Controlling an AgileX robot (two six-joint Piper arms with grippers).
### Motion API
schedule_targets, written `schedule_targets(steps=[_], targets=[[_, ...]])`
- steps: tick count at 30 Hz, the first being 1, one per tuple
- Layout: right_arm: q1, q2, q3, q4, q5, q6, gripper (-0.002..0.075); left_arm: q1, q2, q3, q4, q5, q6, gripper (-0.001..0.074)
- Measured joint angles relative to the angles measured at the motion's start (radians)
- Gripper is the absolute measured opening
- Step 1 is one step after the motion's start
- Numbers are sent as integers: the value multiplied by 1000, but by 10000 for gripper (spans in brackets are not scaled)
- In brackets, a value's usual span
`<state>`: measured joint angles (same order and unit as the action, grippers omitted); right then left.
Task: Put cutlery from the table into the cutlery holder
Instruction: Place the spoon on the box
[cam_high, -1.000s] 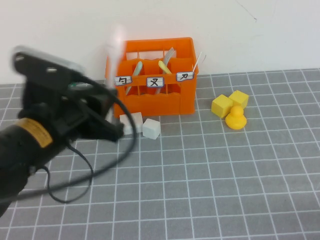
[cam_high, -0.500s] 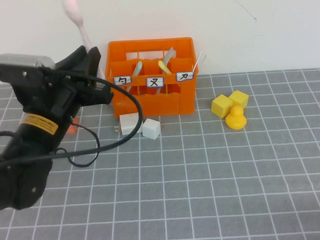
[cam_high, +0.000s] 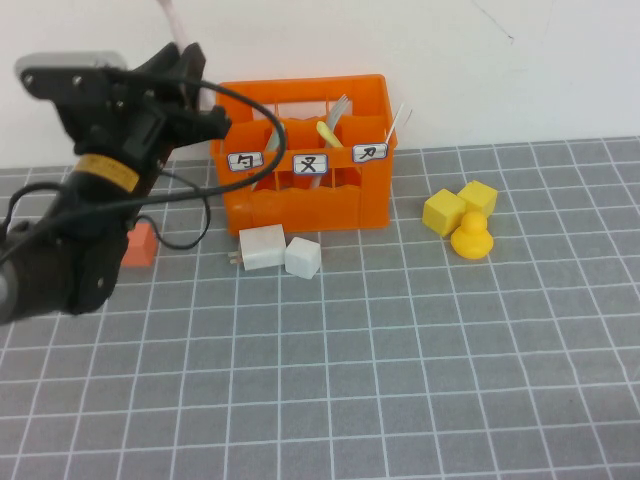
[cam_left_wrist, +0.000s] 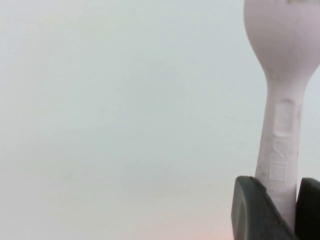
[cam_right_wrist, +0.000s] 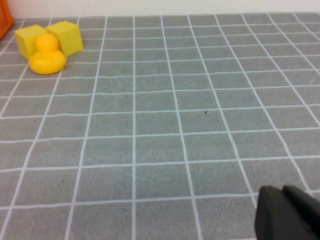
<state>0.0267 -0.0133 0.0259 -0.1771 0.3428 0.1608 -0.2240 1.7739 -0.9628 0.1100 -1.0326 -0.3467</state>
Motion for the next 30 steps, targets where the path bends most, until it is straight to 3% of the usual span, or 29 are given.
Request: schedule_targets(steps=[8, 18, 20, 26, 30], targets=[[0, 0, 0, 0, 0, 0, -3, 0, 103, -136, 131, 79, 0, 142], [0, 0, 0, 0, 0, 0, -3, 11, 201, -196, 112, 200, -52, 142], [0, 0, 0, 0, 0, 0, -3, 14, 205, -203, 119, 212, -59, 165], [0, 0, 0, 0, 0, 0, -3, 22, 195, -204, 155, 228, -61, 353], [0, 0, 0, 0, 0, 0, -3, 35, 134, -204, 174, 256, -33, 337]])
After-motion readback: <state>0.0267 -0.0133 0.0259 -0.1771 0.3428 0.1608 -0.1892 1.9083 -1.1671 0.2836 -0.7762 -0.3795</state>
